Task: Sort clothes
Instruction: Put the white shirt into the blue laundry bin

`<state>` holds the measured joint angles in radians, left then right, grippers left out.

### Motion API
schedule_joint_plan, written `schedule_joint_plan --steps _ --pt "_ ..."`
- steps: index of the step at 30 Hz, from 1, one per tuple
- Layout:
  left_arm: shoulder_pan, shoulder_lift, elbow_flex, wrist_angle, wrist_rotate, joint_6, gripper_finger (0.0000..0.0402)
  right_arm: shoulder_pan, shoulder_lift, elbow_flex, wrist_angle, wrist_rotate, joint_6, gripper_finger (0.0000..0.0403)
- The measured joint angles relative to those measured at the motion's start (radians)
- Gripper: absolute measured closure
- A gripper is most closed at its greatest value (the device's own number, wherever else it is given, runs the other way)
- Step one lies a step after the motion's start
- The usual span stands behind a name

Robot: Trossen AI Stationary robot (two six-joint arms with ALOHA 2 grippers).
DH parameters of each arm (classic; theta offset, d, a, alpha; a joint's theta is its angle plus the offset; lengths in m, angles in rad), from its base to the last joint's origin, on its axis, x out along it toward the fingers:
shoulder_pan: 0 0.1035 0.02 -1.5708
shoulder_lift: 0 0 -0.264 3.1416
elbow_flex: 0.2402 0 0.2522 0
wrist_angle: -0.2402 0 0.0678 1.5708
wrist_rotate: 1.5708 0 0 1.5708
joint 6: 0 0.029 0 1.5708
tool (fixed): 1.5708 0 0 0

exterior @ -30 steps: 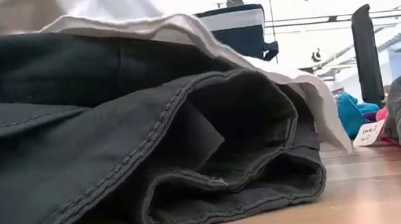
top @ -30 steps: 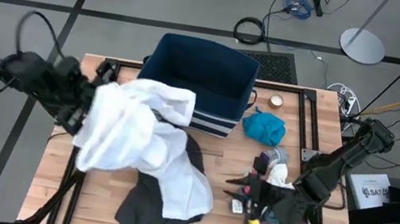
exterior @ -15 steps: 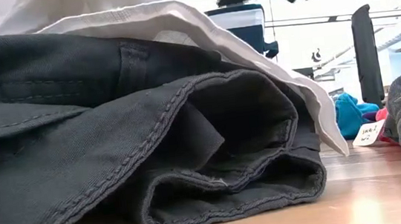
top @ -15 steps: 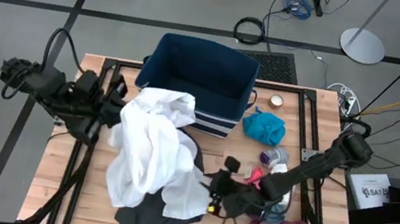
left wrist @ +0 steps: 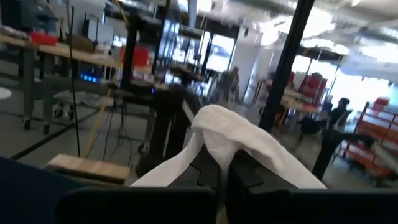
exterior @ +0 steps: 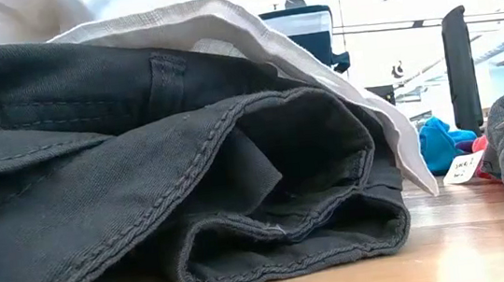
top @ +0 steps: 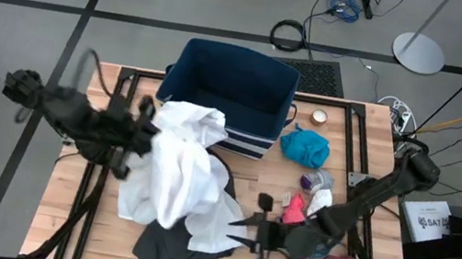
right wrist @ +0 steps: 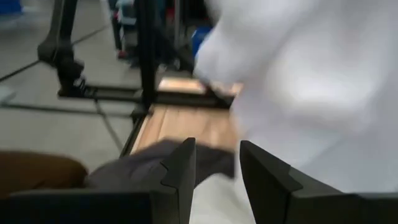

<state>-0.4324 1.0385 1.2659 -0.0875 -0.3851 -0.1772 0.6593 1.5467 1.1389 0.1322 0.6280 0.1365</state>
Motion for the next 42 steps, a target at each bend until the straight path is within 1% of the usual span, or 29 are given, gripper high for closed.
schedule_joint_plan --steps 3,6,7,10,13,16,18,21,25,27,29,32,36,37,39,42 --pt "0.008 0.092 0.0 0.002 0.0 0.0 0.0396 0.026 -0.082 0.0 0.0 0.077 -0.056 0.0289" --pt "0.014 0.231 0.0 0.004 0.007 0.0 0.0395 0.049 -0.166 0.0 0.013 0.126 -0.1 0.0289" --pt "0.013 0.282 0.0 0.009 0.024 0.0 0.0395 0.053 -0.19 0.0 0.016 0.143 -0.111 0.0289" --pt "0.011 0.442 -0.001 0.023 0.125 0.0 0.0395 0.06 -0.253 0.0 0.015 0.165 -0.138 0.0289" --pt "0.014 0.561 0.008 0.03 0.233 0.0 0.0395 0.062 -0.291 0.001 0.013 0.168 -0.157 0.0289" --pt "0.016 0.627 0.019 0.035 0.323 0.026 0.0381 0.063 -0.309 0.001 -0.011 0.166 -0.158 0.0289" --pt "0.016 0.649 0.02 0.028 0.388 0.041 0.0358 0.063 -0.313 0.001 -0.039 0.166 -0.146 0.0289" --pt "0.008 0.653 0.02 0.006 0.433 0.087 0.0311 0.063 -0.313 0.001 -0.096 0.166 -0.116 0.0289" --pt "-0.008 0.617 0.021 -0.019 0.435 0.156 0.0245 0.056 -0.313 0.001 -0.185 0.164 -0.041 0.0289" --pt "-0.017 0.584 0.021 -0.06 0.435 0.166 0.022 0.055 -0.313 0.001 -0.224 0.165 0.0 0.0289" --pt "-0.023 0.538 0.021 -0.132 0.436 0.162 0.0203 0.055 -0.313 0.001 -0.264 0.164 0.037 0.0289" --pt "-0.028 0.451 0.021 -0.297 0.434 0.129 0.0194 0.055 -0.312 0.001 -0.319 0.161 0.082 0.0289" --pt "-0.028 0.329 0.021 -0.537 0.397 0.016 0.0192 0.055 -0.305 0.001 -0.362 0.16 0.12 0.0289" --pt "-0.029 0.3 0.021 -0.601 0.373 -0.013 0.0192 0.055 -0.299 0.001 -0.364 0.16 0.121 0.0289" --pt "-0.038 0.25 0.015 -0.708 0.292 -0.081 0.0192 0.055 -0.283 0.001 -0.367 0.16 0.116 0.0289" --pt "-0.051 0.177 -0.042 -0.804 0.172 -0.177 0.0192 0.052 -0.253 0.001 -0.368 0.161 0.11 0.0289"
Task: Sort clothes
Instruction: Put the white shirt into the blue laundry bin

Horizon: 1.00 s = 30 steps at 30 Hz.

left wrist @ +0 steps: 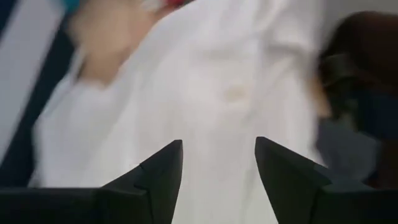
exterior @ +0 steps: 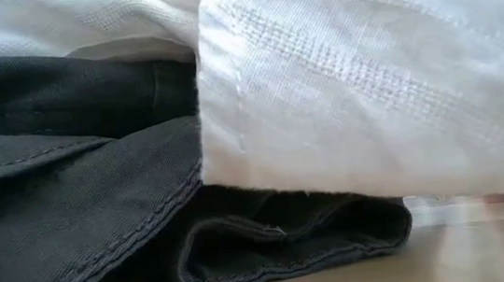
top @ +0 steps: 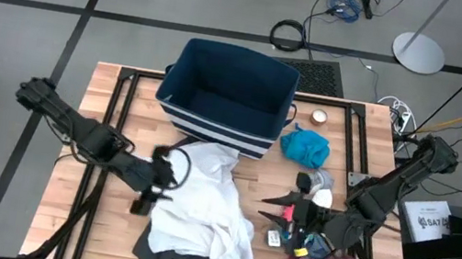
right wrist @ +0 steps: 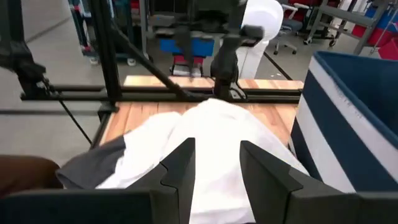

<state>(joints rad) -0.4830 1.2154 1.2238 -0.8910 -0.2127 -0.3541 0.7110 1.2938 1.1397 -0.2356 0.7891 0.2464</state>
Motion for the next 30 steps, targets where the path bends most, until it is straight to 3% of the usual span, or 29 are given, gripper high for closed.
schedule_joint_plan --steps 7,13,21,30 --pt "0.004 -0.082 -0.198 -0.122 -0.122 -0.383 0.0192 -0.004 0.055 0.0 -0.003 -0.01 0.004 0.0289" --pt "0.017 -0.077 -0.331 -0.122 -0.181 -0.557 0.0192 -0.008 0.063 -0.001 -0.002 -0.009 0.003 0.0289" --pt "0.045 -0.05 -0.372 -0.111 -0.185 -0.583 0.0192 -0.009 0.063 -0.001 -0.002 -0.009 0.003 0.0289" --pt "0.046 0.137 -0.373 -0.111 -0.175 -0.58 0.0194 -0.009 0.063 -0.001 -0.002 -0.009 0.003 0.0289"
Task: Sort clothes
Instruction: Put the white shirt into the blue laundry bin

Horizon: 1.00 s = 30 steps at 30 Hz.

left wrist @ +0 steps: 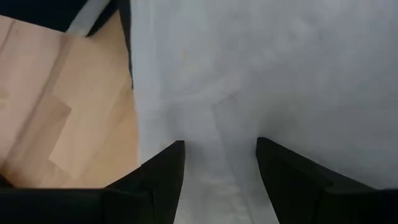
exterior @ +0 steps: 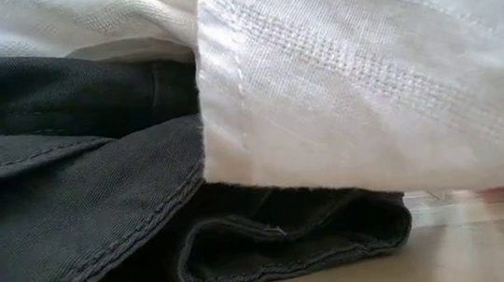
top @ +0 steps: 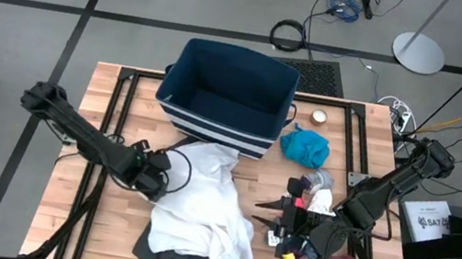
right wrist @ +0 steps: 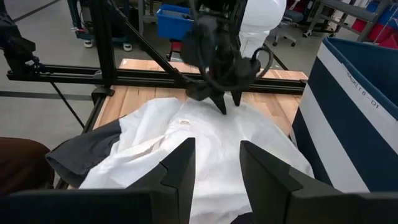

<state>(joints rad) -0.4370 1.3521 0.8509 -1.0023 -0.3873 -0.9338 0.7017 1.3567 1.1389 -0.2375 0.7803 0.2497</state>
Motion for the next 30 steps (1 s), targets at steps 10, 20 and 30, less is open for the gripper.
schedule_joint_plan --steps 10,20,30 --pt "0.035 0.04 0.007 -0.007 -0.006 0.079 0.0377 0.0 -0.001 0.0 0.0 0.0 -0.003 0.0289" --pt "0.035 -0.092 0.251 -0.031 0.031 0.224 0.0395 0.0 -0.018 0.0 0.0 0.001 -0.008 0.0289" --pt "0.023 -0.147 0.495 0.158 0.158 0.464 0.0395 -0.051 -0.029 0.001 0.181 -0.072 -0.196 0.0289"
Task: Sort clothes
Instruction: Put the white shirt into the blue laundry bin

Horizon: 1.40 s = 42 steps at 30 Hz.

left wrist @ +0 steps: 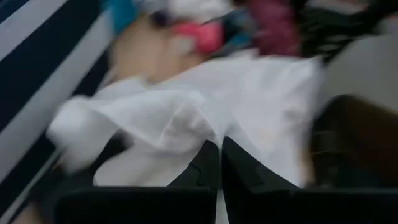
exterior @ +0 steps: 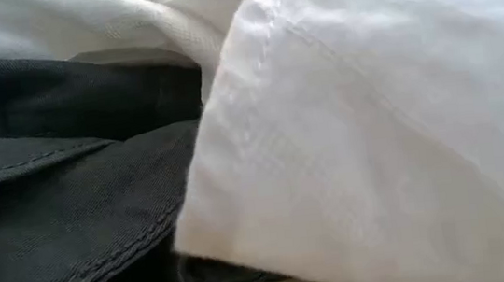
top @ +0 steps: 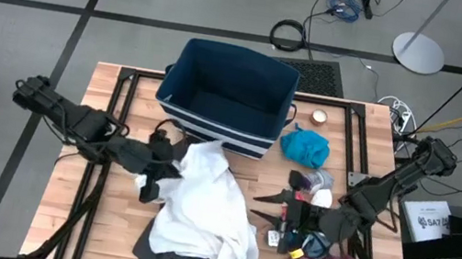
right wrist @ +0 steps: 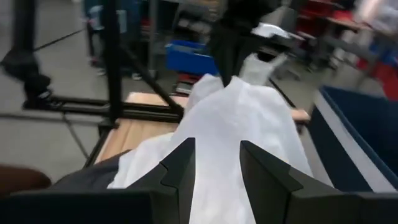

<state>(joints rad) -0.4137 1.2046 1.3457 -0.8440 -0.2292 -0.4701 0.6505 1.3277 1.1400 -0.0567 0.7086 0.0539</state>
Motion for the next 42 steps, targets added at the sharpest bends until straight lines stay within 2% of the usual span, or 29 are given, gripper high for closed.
schedule_joint_plan --steps 4,10,13,19,22,25,29,35,38,42 --pt "-0.001 0.023 0.004 0.136 0.111 0.069 0.0396 -0.051 0.032 -0.001 0.039 -0.129 -0.115 0.0289" --pt "0.008 0.111 0.005 0.146 0.134 0.091 0.0396 -0.098 0.076 -0.001 0.075 -0.142 -0.253 0.0288" --pt "0.03 0.159 0.005 0.155 0.157 0.092 0.0396 -0.115 0.107 -0.001 0.119 -0.184 -0.297 0.0288" --pt "0.065 0.229 0.005 0.164 0.205 0.115 0.0396 -0.146 0.182 -0.001 0.151 -0.223 -0.278 0.0288" --pt "0.076 0.256 0.005 0.208 0.262 0.137 0.0397 -0.172 0.207 -0.001 0.167 -0.244 -0.276 0.0286" --pt "0.082 0.276 0.004 0.252 0.307 0.145 0.0397 -0.2 0.214 -0.001 0.164 -0.271 -0.255 0.0268" --pt "0.089 0.283 0.004 0.26 0.312 0.157 0.0396 -0.222 0.24 0.0 0.168 -0.316 -0.236 0.0229" --pt "0.099 0.283 0.004 0.27 0.313 0.163 0.0394 -0.237 0.31 0.0 0.238 -0.32 -0.264 0.017" --pt "0.1 0.283 0.004 0.269 0.323 0.164 0.0393 -0.239 0.326 0.0 0.253 -0.29 -0.3 0.0159" --pt "0.099 0.283 0.004 0.266 0.332 0.164 0.0392 -0.243 0.317 -0.001 0.24 -0.29 -0.305 0.0167"
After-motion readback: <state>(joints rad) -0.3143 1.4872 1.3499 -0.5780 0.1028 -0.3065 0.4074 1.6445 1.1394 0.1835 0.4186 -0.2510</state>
